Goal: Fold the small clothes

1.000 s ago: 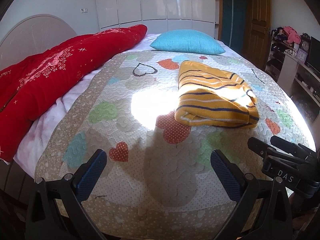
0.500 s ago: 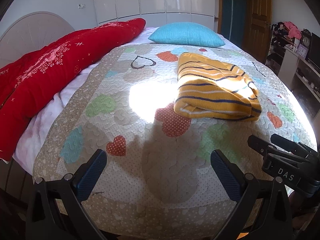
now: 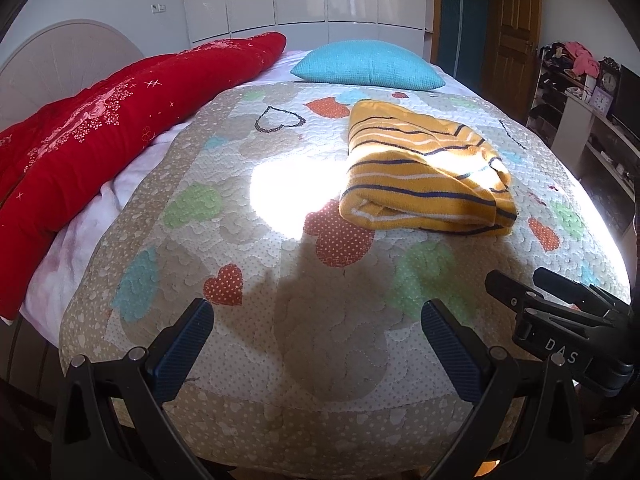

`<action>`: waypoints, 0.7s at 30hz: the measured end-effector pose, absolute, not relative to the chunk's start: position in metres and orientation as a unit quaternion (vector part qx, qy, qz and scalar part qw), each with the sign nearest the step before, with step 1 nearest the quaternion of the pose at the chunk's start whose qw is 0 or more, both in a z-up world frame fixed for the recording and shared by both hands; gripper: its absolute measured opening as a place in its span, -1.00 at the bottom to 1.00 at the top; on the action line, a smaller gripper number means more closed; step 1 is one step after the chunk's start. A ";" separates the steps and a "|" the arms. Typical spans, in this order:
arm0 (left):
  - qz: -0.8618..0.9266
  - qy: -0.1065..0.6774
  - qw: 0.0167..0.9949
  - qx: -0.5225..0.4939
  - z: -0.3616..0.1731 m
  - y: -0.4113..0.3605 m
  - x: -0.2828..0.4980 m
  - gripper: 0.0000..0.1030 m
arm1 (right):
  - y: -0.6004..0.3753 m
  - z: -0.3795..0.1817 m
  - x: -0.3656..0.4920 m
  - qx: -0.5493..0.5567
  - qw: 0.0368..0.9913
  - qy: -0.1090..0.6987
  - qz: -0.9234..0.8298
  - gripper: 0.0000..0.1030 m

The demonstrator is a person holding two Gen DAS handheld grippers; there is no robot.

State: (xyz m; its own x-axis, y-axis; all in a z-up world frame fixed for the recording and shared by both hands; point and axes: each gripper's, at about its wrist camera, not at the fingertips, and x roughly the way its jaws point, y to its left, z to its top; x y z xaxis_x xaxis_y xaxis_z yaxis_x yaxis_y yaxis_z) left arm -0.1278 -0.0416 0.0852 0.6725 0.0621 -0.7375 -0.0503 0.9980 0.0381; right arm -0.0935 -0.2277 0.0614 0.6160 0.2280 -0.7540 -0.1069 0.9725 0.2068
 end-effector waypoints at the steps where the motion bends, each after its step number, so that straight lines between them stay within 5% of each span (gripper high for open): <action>1: 0.030 0.405 0.914 0.008 0.085 -0.042 -0.127 1.00 | -0.228 0.061 -0.094 0.071 0.896 0.428 0.094 0.53; 21: 0.024 0.428 0.903 0.006 0.074 -0.044 -0.124 1.00 | -0.225 0.058 -0.097 0.068 0.895 0.430 0.092 0.55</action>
